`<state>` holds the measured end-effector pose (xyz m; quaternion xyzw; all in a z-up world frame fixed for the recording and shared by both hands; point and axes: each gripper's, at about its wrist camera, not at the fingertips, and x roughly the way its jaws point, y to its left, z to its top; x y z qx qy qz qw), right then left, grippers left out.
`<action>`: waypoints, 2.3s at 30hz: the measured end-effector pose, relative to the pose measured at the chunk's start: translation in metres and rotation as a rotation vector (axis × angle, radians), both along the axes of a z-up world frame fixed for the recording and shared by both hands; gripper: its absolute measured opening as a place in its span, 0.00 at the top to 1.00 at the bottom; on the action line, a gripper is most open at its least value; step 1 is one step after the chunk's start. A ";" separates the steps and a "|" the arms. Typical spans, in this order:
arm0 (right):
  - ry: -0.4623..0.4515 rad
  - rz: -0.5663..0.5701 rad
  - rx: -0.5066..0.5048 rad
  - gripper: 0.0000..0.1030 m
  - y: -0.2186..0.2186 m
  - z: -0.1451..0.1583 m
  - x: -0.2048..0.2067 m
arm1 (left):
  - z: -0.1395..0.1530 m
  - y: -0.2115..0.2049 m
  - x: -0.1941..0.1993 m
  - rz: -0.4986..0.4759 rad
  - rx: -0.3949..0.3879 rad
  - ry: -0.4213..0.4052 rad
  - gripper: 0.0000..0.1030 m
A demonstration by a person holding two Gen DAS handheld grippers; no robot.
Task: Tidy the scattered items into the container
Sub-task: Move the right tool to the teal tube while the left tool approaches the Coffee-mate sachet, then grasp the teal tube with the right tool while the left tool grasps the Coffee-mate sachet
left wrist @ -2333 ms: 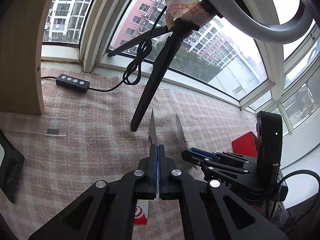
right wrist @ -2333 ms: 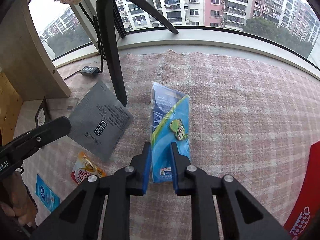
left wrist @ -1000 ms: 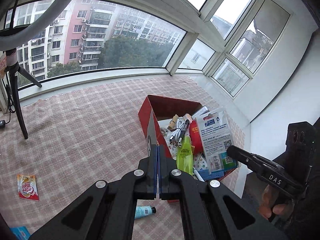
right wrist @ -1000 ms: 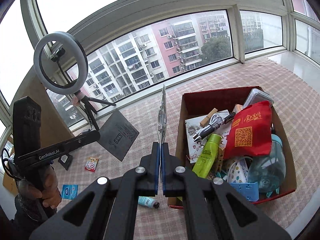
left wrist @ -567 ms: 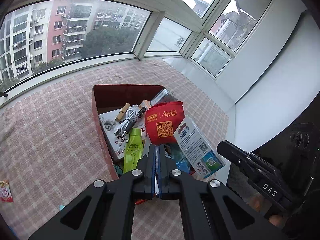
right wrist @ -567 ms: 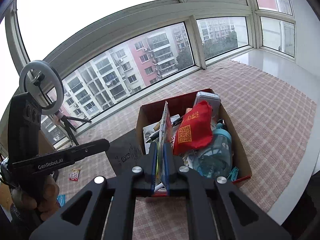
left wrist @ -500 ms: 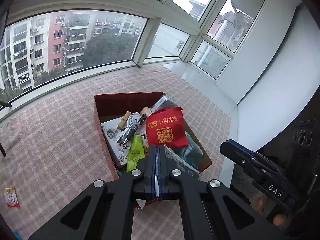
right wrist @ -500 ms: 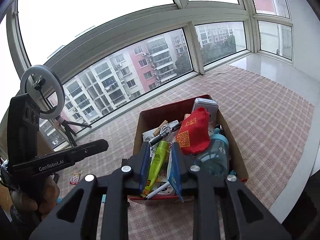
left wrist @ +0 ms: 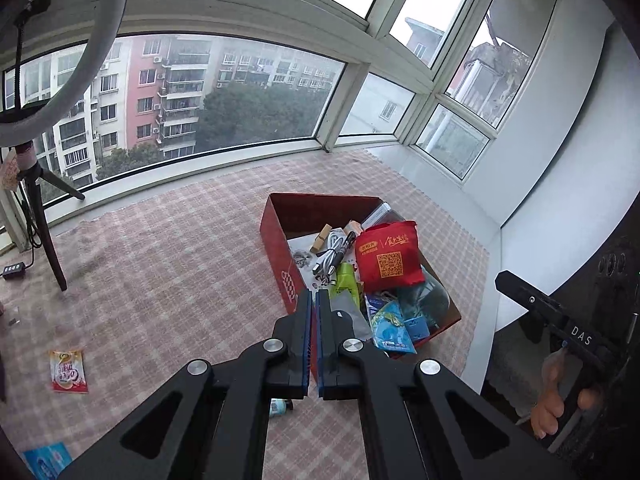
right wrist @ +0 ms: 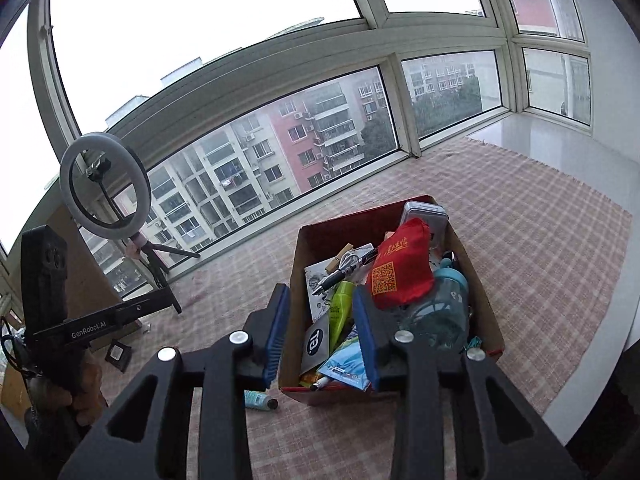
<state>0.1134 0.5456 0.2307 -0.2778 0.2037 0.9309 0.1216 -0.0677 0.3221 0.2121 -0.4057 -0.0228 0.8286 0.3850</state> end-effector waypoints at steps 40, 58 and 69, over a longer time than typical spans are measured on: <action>-0.406 0.534 0.147 0.52 -0.140 -0.127 -0.124 | -0.157 -0.202 -0.070 0.406 -0.206 -0.223 0.75; -0.513 0.681 0.263 0.43 -0.169 -0.150 -0.148 | -0.183 -0.163 -0.102 0.382 -0.437 -0.152 0.45; -0.608 0.759 0.309 0.42 -0.175 -0.182 -0.168 | -0.198 -0.144 -0.114 0.342 -0.513 -0.156 0.33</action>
